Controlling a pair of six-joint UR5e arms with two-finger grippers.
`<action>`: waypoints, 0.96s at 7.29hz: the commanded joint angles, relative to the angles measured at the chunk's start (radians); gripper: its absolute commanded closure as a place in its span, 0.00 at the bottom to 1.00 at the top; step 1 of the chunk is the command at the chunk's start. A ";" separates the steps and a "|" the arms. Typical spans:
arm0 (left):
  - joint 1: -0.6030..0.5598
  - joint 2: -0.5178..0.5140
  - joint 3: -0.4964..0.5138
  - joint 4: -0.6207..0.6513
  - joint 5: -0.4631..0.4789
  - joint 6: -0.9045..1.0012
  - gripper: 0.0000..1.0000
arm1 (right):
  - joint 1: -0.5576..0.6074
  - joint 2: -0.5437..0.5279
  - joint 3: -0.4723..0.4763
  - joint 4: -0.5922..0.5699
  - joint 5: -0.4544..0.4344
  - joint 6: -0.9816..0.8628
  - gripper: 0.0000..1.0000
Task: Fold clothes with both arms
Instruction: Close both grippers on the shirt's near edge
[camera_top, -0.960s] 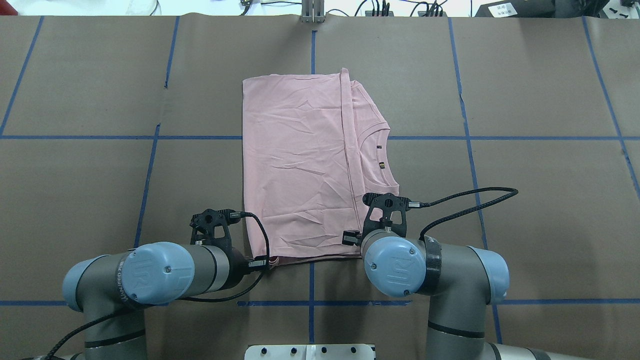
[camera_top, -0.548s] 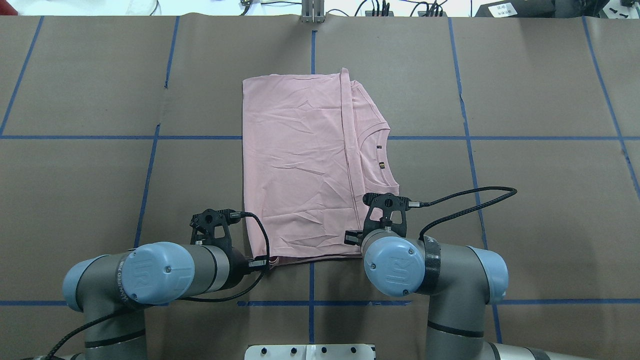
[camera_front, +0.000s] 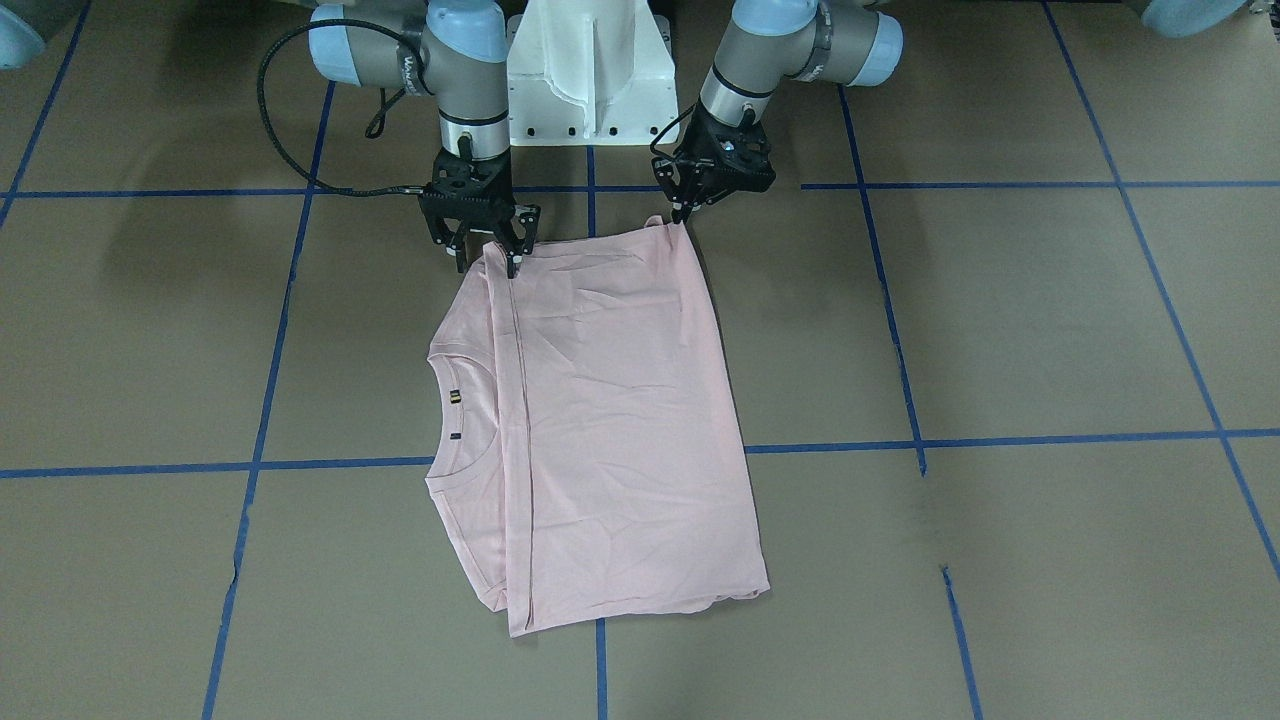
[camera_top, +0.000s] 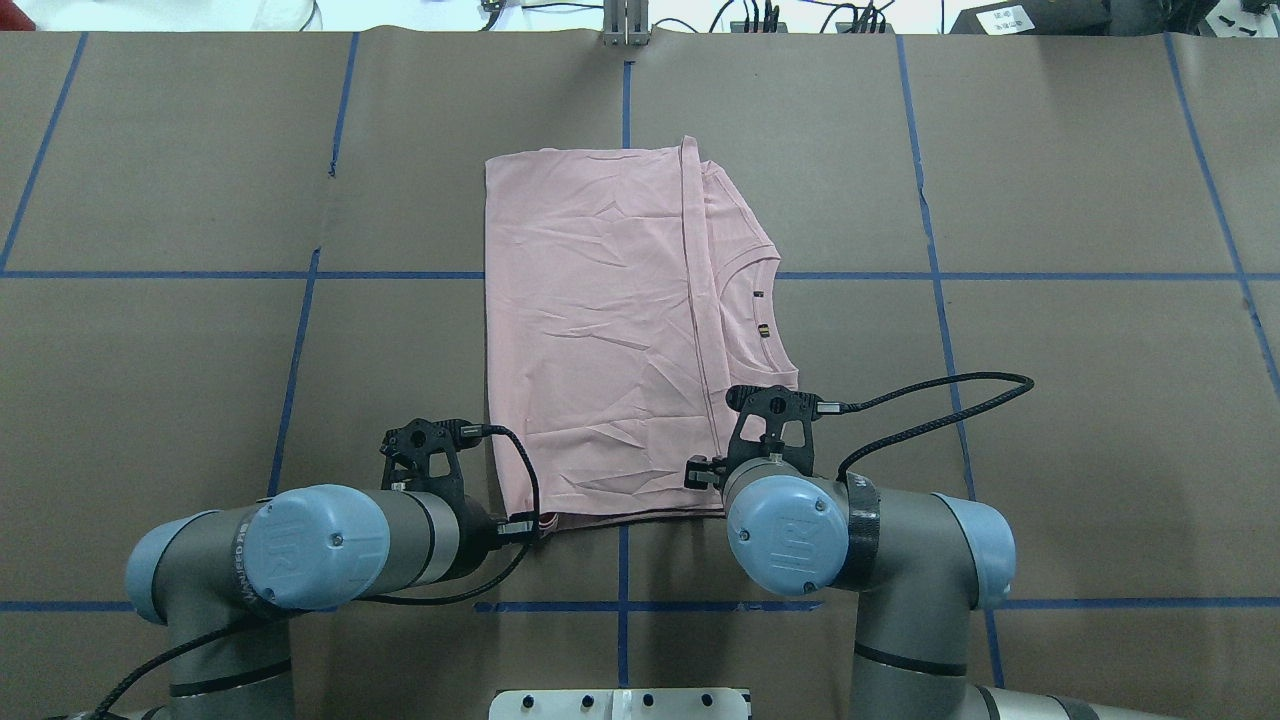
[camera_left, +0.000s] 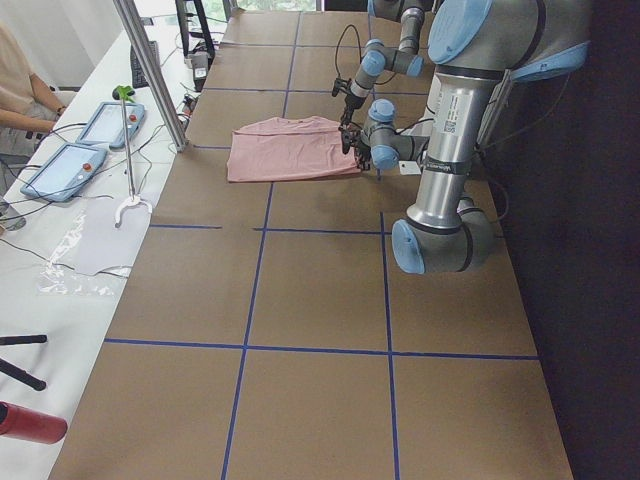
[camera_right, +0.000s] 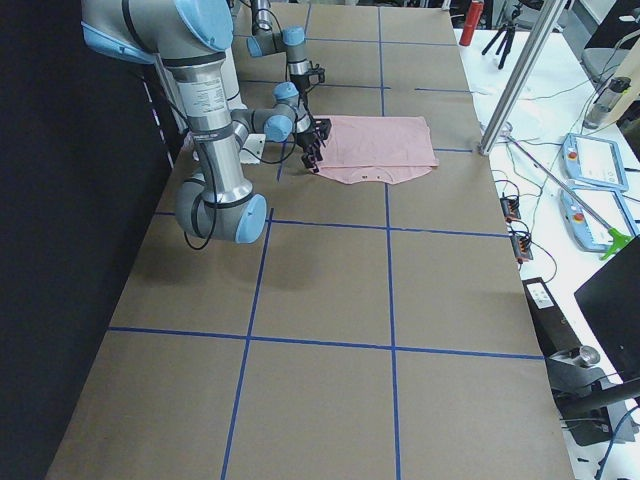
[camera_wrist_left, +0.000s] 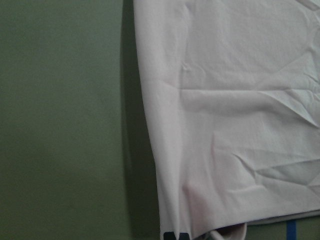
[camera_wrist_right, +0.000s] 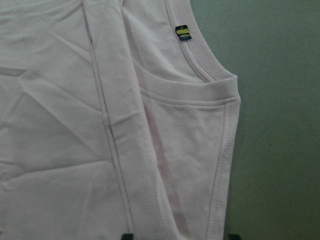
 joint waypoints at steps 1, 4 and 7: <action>0.000 0.001 0.000 0.000 0.000 -0.001 1.00 | -0.008 0.000 -0.002 -0.001 0.000 0.006 0.39; -0.001 0.000 0.000 0.000 0.002 -0.001 1.00 | -0.009 0.003 -0.025 0.008 -0.003 0.007 0.54; 0.000 0.001 0.000 0.000 0.003 -0.001 1.00 | -0.006 0.018 -0.020 -0.001 -0.003 0.001 1.00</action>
